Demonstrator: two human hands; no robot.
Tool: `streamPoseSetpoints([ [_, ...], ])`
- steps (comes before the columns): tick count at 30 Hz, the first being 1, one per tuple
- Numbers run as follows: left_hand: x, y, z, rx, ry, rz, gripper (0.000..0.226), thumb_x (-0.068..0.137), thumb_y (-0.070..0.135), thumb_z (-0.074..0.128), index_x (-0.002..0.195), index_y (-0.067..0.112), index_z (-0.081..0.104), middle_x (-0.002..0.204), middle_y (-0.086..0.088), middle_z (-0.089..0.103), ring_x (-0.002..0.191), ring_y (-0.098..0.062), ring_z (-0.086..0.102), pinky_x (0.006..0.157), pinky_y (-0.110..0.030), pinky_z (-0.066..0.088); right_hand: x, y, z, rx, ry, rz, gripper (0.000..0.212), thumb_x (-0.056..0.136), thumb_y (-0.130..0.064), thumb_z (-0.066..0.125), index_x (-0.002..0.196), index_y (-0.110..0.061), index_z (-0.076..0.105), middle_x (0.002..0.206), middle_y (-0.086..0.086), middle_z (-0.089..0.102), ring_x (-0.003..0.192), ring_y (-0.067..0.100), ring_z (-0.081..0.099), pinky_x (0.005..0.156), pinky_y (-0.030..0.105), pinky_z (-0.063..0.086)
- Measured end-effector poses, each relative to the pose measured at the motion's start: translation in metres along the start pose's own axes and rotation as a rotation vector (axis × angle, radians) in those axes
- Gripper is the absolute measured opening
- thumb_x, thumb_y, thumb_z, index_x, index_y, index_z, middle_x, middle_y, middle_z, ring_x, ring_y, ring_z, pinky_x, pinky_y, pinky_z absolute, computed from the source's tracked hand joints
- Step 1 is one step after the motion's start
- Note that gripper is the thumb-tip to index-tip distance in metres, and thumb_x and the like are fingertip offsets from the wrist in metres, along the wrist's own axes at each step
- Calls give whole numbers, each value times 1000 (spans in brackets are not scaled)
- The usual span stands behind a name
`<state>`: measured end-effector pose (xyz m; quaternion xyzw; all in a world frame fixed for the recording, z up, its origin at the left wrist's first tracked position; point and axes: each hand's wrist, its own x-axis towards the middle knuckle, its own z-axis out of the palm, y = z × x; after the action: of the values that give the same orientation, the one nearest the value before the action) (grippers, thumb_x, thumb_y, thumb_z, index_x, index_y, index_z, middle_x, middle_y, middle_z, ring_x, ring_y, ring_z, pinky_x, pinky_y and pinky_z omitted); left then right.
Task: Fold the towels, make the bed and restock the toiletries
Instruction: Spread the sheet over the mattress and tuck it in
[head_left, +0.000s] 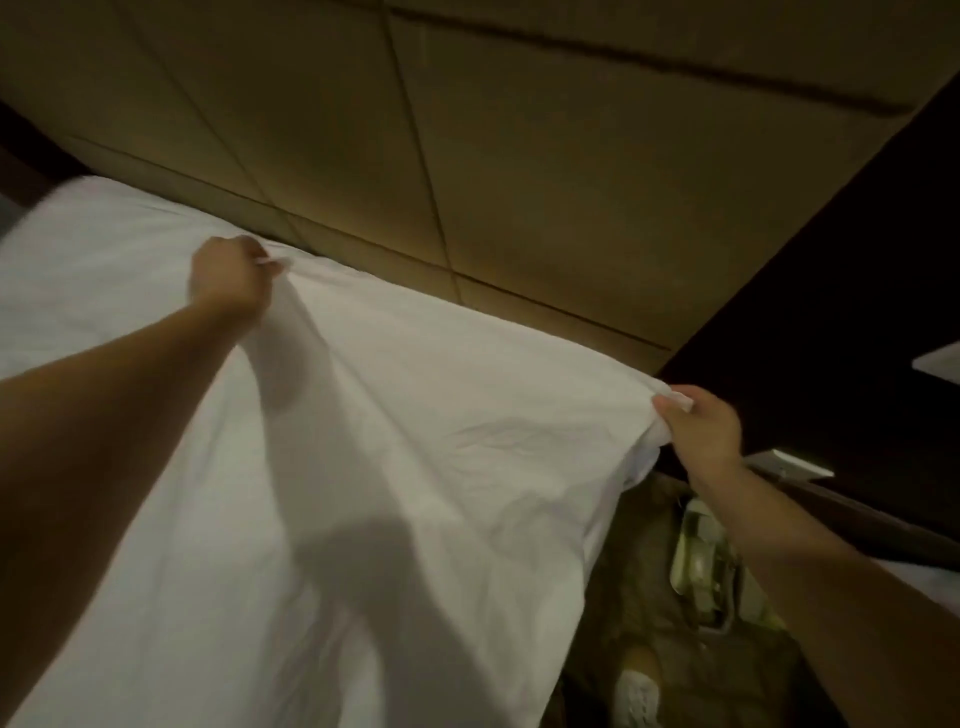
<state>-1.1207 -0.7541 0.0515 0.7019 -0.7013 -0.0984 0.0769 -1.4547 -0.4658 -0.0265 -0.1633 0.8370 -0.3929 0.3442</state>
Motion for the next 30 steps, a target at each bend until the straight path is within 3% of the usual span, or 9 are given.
streamPoseSetpoints([
  [4, 20, -11, 88, 30, -38, -73, 39, 96, 32, 52, 116, 0, 61, 117, -29, 51, 109, -47, 50, 96, -48, 40, 36, 42, 41, -16, 105, 98, 18, 94, -20, 58, 105, -6, 63, 98, 12, 62, 102, 33, 60, 94, 42, 47],
  [9, 18, -15, 168, 49, -77, -52, 34, 100, 19, 42, 120, -5, 55, 121, -32, 45, 113, -47, 45, 101, -49, 36, 69, 76, 58, -95, 121, 234, 29, 102, -10, 35, 128, -4, 47, 110, 8, 51, 109, 25, 51, 93, 25, 35],
  [13, -2, -4, 191, 179, 22, 56, 34, 99, 18, 35, 119, -5, 50, 123, -32, 44, 114, -48, 41, 97, -55, 34, 77, 72, 65, 257, 180, 276, 23, 97, -22, 53, 118, -13, 57, 114, 7, 60, 109, 27, 58, 101, 41, 45],
  [17, -32, 23, 200, 192, 12, 316, 33, 96, 18, 38, 123, 3, 48, 128, -24, 44, 122, -40, 39, 99, -57, 30, 73, 69, 57, 590, 31, 512, 21, 85, -27, 70, 101, -17, 61, 110, 7, 66, 102, 30, 63, 94, 49, 50],
  [21, -57, 73, 211, 195, -330, 604, 44, 94, 41, 45, 132, 20, 46, 137, -10, 44, 129, -33, 35, 103, -53, 31, 78, 73, 47, 366, 80, 306, 6, 90, -22, 64, 94, -23, 59, 104, 1, 63, 103, 24, 61, 97, 47, 48],
  [24, -55, 107, 213, 186, -498, 590, 51, 85, 51, 59, 129, 26, 50, 136, -6, 43, 128, -30, 36, 105, -50, 28, 81, 66, 42, 309, 168, 73, 11, 92, -21, 60, 85, -30, 58, 89, -7, 62, 93, 16, 61, 93, 41, 51],
  [26, -54, 120, 215, 177, -532, 568, 43, 85, 42, 63, 124, 25, 56, 131, -6, 47, 123, -29, 41, 104, -48, 33, 82, 67, 44, 383, 111, 137, 6, 92, -26, 60, 98, -25, 63, 97, -3, 65, 97, 18, 63, 93, 42, 52],
  [28, -53, 127, 216, 213, -478, 587, 30, 91, 33, 55, 117, 21, 59, 124, -7, 52, 117, -29, 47, 100, -46, 37, 80, 74, 45, 565, -41, 367, 34, 90, -37, 62, 117, -17, 61, 109, 5, 67, 102, 24, 64, 93, 44, 51],
  [30, -55, 129, 215, 217, -379, 577, 22, 95, 27, 49, 111, 16, 59, 115, -10, 57, 109, -31, 51, 95, -44, 37, 74, 84, 42, 706, -183, 485, 40, 89, -35, 63, 122, -13, 59, 115, 9, 67, 106, 26, 65, 92, 41, 52],
])
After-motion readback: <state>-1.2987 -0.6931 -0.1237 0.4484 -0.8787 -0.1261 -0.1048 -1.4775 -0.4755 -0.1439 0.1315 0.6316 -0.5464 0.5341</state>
